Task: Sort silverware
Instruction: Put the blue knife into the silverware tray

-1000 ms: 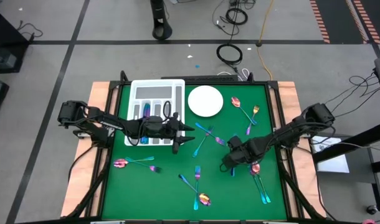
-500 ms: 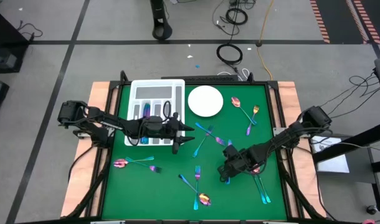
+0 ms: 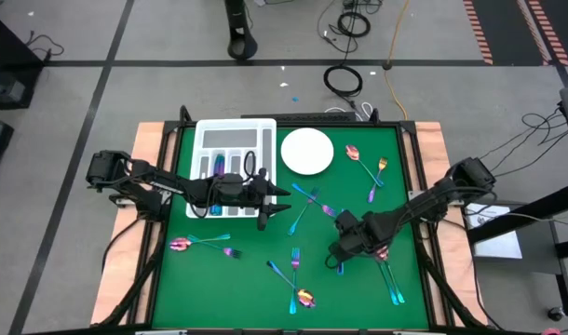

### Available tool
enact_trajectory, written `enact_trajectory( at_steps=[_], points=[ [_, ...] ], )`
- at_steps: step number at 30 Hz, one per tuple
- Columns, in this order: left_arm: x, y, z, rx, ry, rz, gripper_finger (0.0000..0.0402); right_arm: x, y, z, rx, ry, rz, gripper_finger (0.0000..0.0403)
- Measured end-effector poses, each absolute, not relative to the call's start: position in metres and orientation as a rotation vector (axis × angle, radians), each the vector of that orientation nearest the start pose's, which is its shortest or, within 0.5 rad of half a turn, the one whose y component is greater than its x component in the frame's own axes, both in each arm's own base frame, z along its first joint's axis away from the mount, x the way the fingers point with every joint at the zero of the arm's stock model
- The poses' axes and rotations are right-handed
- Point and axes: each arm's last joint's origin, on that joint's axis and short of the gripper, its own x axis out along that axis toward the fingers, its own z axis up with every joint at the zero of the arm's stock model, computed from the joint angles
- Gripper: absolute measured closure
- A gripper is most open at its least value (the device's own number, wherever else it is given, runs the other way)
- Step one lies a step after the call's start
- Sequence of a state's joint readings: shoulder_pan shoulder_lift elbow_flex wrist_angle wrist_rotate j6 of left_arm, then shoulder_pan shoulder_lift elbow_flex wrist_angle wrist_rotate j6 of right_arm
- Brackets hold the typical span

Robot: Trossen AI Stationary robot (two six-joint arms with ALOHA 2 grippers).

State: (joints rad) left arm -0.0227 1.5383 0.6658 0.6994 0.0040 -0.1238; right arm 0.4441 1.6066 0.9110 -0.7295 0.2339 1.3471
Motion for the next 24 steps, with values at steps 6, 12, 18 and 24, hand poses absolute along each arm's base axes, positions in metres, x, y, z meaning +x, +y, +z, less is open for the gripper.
enact_trajectory(
  at_steps=[6, 12, 18, 24],
  points=[
    [0.310, -0.007, 0.201, -0.123, 0.176, -0.016, 0.0207, 0.245, 0.109, 0.157, 0.674, 1.190, -0.693, 0.0403],
    [0.310, -0.007, 0.201, -0.123, 0.176, -0.016, 0.0207, 0.245, 0.119, 0.158, 0.703, 1.173, -0.661, 0.0403],
    [0.310, -0.007, 0.201, -0.122, 0.176, -0.016, 0.0207, 0.241, 0.133, 0.158, 0.745, 1.154, -0.629, 0.0403],
    [0.310, -0.007, 0.201, -0.123, 0.176, -0.016, 0.0207, 0.240, 0.141, 0.157, 0.761, 1.132, -0.616, 0.0403]
  ],
)
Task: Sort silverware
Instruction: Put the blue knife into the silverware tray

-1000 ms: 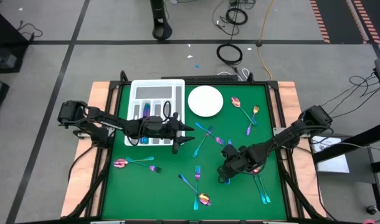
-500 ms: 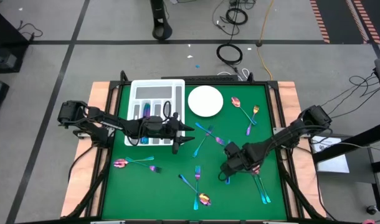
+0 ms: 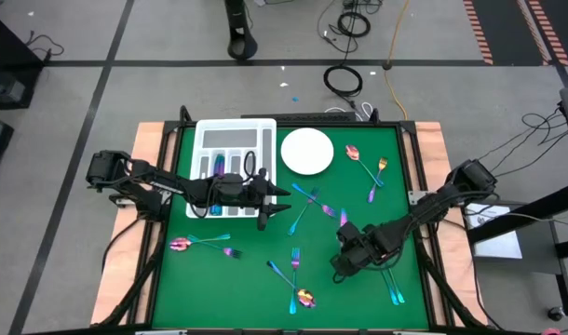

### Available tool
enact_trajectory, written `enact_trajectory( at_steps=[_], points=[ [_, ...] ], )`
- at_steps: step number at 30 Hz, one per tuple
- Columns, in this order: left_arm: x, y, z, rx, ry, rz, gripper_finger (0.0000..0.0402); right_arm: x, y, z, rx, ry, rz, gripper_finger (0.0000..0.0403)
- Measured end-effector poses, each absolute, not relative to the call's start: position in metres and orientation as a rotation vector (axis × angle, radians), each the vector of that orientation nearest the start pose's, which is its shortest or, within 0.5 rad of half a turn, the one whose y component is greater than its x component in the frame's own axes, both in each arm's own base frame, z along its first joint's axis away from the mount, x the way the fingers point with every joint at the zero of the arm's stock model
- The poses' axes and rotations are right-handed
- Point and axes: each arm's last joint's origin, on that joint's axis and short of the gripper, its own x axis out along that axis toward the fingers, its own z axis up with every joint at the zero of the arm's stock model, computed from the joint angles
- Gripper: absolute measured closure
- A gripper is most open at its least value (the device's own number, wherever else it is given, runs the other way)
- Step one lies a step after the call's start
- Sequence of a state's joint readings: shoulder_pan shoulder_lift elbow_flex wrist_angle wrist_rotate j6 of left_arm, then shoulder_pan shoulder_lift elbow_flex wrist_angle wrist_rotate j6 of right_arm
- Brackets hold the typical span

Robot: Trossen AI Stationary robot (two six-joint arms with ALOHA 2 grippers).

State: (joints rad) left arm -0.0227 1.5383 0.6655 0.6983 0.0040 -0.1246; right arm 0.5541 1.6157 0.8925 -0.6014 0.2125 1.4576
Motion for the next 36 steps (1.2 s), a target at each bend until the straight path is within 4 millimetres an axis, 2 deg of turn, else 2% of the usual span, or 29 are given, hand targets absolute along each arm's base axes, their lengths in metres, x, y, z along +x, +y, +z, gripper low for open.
enact_trajectory(
  at_steps=[8, 19, 25, 28, 31, 36],
  points=[
    [0.310, -0.007, 0.201, -0.123, 0.176, -0.016, 0.0207, 0.251, 0.148, 0.135, 0.744, 1.158, -0.594, 0.0403],
    [0.310, -0.007, 0.201, -0.123, 0.176, -0.016, 0.0207, 0.265, 0.157, 0.135, 0.844, 1.065, -0.482, 0.0403],
    [0.310, -0.007, 0.201, -0.123, 0.176, -0.016, 0.0207, 0.267, 0.159, 0.135, 0.821, 1.056, -0.441, 0.0403],
    [0.310, -0.009, 0.202, -0.125, 0.177, -0.045, 0.0207, 0.269, 0.161, 0.143, 0.774, 1.045, -0.407, 0.0403],
    [0.313, -0.018, 0.207, -0.119, 0.168, -0.096, 0.0207, 0.276, 0.166, 0.167, 0.725, 0.977, -0.340, 0.0403],
    [0.328, -0.055, 0.225, 0.042, 0.245, -0.194, 0.0207, 0.271, 0.169, 0.202, 0.582, 0.889, -0.310, 0.0403]
  ],
)
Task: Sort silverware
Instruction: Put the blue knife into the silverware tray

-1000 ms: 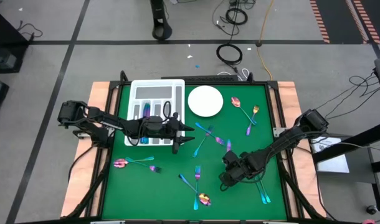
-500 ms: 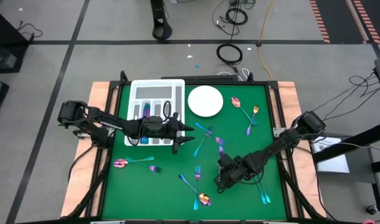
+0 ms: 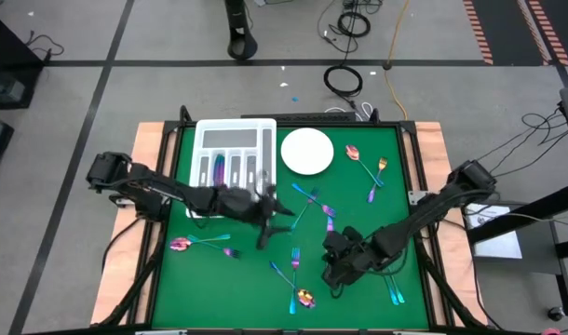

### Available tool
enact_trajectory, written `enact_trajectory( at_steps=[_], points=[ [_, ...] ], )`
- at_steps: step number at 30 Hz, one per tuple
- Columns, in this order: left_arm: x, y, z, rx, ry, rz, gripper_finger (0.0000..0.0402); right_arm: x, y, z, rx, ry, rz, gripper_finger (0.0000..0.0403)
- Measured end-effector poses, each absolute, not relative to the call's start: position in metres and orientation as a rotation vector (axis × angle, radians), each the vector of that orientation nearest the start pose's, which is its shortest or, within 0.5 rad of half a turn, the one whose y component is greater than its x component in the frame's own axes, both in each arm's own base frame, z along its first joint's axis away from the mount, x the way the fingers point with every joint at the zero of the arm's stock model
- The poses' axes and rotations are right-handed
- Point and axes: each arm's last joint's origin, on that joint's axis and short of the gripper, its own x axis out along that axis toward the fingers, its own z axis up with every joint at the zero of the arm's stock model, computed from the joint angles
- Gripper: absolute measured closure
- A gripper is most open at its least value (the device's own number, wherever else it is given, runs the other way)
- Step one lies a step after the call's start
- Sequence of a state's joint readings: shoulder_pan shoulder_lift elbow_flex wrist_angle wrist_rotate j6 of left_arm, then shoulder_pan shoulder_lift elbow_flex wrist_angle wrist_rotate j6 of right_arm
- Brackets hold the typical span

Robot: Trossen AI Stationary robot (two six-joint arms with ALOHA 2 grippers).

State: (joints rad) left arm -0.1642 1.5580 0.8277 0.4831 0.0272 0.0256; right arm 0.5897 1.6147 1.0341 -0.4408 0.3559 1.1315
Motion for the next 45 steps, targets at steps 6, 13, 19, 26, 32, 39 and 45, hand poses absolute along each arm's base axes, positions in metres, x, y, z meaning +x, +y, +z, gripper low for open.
enact_trajectory(
  at_steps=[6, 13, 19, 26, 32, 39, 45],
  points=[
    [0.365, -0.099, 0.229, 0.251, 0.493, -0.286, 0.0207, 0.234, 0.166, 0.235, 0.452, 0.759, -0.415, 0.0403],
    [0.419, -0.122, 0.197, 0.412, 0.693, -0.383, 0.0207, 0.191, 0.160, 0.249, 0.398, 0.666, -0.593, 0.0403],
    [0.455, -0.134, 0.174, 0.634, 0.791, -0.526, 0.0207, 0.181, 0.156, 0.250, 0.375, 0.642, -0.647, 0.0403],
    [0.494, -0.132, 0.168, 0.711, 0.907, -0.553, 0.0207, 0.185, 0.162, 0.240, 0.358, 0.664, -0.663, 0.0403],
    [0.508, -0.129, 0.173, 0.801, 0.880, -0.610, 0.0207, 0.186, 0.164, 0.233, 0.375, 0.709, -0.685, 0.0403],
    [0.514, -0.118, 0.171, 0.741, 0.832, -0.681, 0.0208, 0.174, 0.160, 0.232, 0.423, 0.737, -0.776, 0.0403],
    [0.516, -0.121, 0.168, 0.826, 0.790, -0.730, 0.0208, 0.161, 0.156, 0.232, 0.489, 0.747, -0.908, 0.0403]
  ],
)
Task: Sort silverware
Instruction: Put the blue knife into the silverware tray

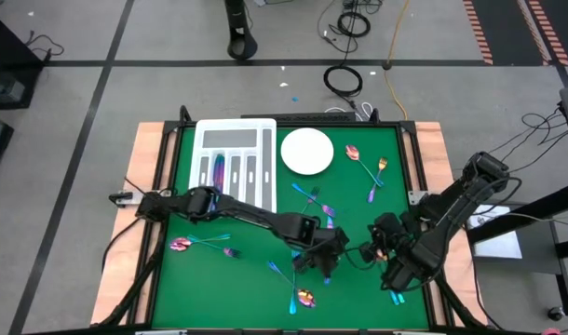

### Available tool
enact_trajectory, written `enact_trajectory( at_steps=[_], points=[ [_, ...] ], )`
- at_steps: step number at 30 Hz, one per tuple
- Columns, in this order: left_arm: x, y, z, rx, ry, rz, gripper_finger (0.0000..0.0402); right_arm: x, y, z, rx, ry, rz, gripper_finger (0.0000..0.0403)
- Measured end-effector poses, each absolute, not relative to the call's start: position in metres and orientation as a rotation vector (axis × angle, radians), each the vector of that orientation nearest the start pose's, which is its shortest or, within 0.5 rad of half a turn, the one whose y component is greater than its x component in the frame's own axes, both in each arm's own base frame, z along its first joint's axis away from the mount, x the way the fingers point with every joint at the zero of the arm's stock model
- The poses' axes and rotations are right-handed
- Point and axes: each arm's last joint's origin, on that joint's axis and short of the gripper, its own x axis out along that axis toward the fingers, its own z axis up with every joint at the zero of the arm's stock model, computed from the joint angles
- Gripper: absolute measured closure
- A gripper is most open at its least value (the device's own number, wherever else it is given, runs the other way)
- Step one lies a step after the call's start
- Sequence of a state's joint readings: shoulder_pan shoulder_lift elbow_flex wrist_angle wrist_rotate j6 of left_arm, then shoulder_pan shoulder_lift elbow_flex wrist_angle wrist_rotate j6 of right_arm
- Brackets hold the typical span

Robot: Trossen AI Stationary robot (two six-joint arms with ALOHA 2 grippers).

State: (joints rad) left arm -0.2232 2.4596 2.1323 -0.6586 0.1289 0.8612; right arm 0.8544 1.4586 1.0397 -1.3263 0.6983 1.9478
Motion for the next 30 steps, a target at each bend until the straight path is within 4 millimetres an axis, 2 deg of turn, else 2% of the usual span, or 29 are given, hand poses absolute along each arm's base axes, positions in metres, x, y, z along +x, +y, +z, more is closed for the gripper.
enact_trajectory(
  at_steps=[6, 17, 23, 30],
  points=[
    [0.517, -0.115, 0.142, 0.883, 0.856, -0.761, 0.0208, 0.159, 0.160, 0.232, 0.519, 0.732, -0.896, 0.0403],
    [0.515, -0.108, 0.138, 0.814, 0.903, -0.789, 0.0220, 0.159, 0.160, 0.232, 0.502, 0.734, -0.888, 0.0403],
    [0.513, -0.101, 0.136, 0.713, 0.945, -0.784, 0.0226, 0.159, 0.160, 0.232, 0.500, 0.735, -0.887, 0.0403],
    [0.511, -0.100, 0.135, 0.692, 0.983, -0.784, 0.0226, 0.159, 0.160, 0.232, 0.505, 0.734, -0.889, 0.0403]
  ],
)
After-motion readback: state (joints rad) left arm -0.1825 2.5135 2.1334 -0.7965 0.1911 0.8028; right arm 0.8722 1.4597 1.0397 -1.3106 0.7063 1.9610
